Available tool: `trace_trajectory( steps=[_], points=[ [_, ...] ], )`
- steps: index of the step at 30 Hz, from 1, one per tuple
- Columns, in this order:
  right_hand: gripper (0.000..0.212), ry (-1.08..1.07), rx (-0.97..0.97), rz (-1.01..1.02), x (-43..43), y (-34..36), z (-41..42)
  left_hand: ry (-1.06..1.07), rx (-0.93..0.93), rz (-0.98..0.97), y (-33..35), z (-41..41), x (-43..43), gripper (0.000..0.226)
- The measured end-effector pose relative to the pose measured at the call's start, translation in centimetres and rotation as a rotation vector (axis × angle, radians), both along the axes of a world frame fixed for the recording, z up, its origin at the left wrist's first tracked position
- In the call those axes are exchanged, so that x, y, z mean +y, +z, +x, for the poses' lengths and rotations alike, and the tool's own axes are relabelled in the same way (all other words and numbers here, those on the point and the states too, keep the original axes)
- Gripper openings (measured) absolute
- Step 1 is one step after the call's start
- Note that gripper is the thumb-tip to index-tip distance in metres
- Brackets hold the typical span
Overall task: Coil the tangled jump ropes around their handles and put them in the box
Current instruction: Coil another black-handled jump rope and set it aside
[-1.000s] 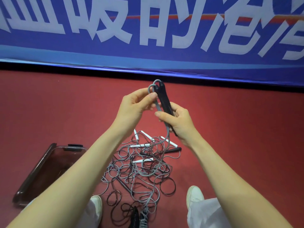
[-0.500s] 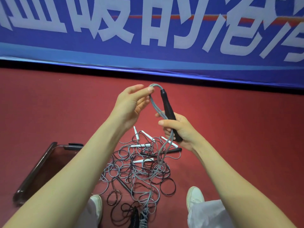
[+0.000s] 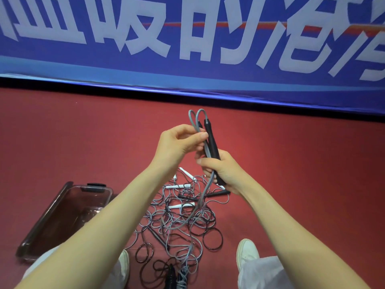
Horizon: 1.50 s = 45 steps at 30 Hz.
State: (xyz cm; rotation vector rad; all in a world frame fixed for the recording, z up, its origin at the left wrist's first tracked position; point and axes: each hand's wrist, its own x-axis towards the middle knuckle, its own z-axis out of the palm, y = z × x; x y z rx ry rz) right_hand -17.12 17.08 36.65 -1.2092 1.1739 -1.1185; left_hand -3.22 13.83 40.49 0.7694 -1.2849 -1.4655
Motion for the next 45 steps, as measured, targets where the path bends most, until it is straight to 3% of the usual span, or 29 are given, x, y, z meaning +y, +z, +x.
trace_trajectory(
  steps=[4,6,10,16,20,25,28,30,36,42,45],
  points=[
    [0.013,0.013,0.005,-0.047,0.3,0.3,0.3,0.080,0.048,0.042,-0.4,0.1,-0.3,0.029],
    [0.012,0.008,0.036,-0.078,0.5,0.5,0.3,0.020,0.068,0.087,-0.4,0.3,-0.7,0.035],
    [0.009,0.083,-0.006,-0.039,0.6,0.7,0.2,-0.196,0.048,0.061,-0.4,0.4,-0.8,0.021],
    [0.009,0.166,-0.061,0.051,0.8,0.4,0.5,-0.272,-0.027,0.083,-0.5,0.7,-1.2,0.019],
    [0.009,0.158,-0.027,0.087,0.9,0.6,0.5,-0.209,0.008,0.097,-0.8,0.3,-1.1,0.011],
    [0.009,0.011,0.124,-0.018,0.9,0.9,0.8,-0.114,-0.025,0.092,-0.2,0.2,-1.3,0.004],
    [0.017,-0.118,0.552,-0.204,1.3,0.3,0.7,-0.035,-0.013,0.053,0.3,0.7,-1.8,0.006],
    [0.033,-0.146,0.759,-0.274,1.6,0.0,0.7,-0.016,-0.001,0.033,0.3,0.8,-1.8,0.006],
    [0.067,-0.091,0.709,-0.313,1.7,0.3,0.8,-0.038,0.015,0.039,0.4,0.9,-2.0,0.006],
    [0.068,-0.040,0.707,-0.343,1.8,0.2,0.6,-0.051,-0.008,0.071,0.0,0.7,-1.9,0.007],
    [0.066,-0.049,0.683,-0.352,1.7,0.2,0.7,-0.062,0.064,0.106,-0.3,0.2,-1.6,0.005]
  ],
)
